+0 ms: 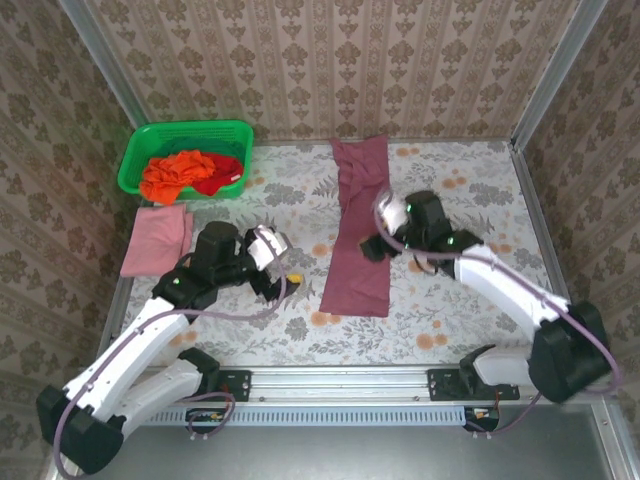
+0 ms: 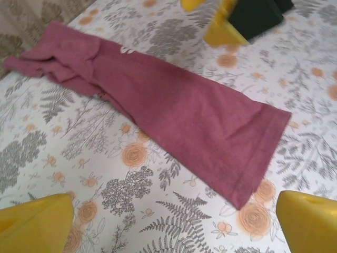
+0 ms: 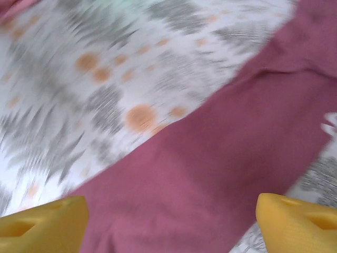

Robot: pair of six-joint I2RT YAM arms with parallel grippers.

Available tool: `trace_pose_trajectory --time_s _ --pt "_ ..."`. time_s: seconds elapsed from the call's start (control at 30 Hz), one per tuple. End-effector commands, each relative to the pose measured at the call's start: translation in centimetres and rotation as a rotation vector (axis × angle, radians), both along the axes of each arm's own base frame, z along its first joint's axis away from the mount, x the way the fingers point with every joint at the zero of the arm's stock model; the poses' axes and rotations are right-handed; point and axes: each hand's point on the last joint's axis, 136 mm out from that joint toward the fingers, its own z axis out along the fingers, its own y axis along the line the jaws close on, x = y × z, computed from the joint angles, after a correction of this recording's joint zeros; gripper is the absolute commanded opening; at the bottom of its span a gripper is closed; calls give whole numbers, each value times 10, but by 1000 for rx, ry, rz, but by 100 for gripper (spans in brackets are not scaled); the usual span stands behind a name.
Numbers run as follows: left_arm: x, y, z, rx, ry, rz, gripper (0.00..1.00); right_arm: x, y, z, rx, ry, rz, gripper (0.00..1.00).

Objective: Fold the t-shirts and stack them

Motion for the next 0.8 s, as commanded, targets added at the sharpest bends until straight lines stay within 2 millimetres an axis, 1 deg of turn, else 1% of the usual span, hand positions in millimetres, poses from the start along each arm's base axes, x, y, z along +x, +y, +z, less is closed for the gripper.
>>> trace_pose_trajectory --time_s 0.0,0.07,0.17,0.27,0.33,0.47,0.57,0.67,0.77 --pt "-28 -3 -11 34 -5 -161 100 -61 10 -26 -200 -75 288 83" --pt "-33 0 -17 58 24 -175 100 -89 21 -33 -235 -70 391 82" --pt "-40 4 -27 90 57 -190 100 -119 33 -53 -319 -49 537 81" --pt "-43 5 -36 95 84 -194 100 -128 39 -79 -375 4 597 81" --pt "-44 6 -41 104 90 -195 100 -127 41 -92 -403 31 614 81" --pt "-40 7 -48 108 95 -175 100 -117 44 -113 -459 43 621 80" --pt "-39 8 -51 107 95 -169 100 -104 40 -132 -539 43 593 78" --pt "-39 8 -52 107 93 -173 100 -100 38 -145 -584 50 600 76" --pt "-38 8 -53 108 87 -169 100 -98 36 -156 -617 73 600 69"
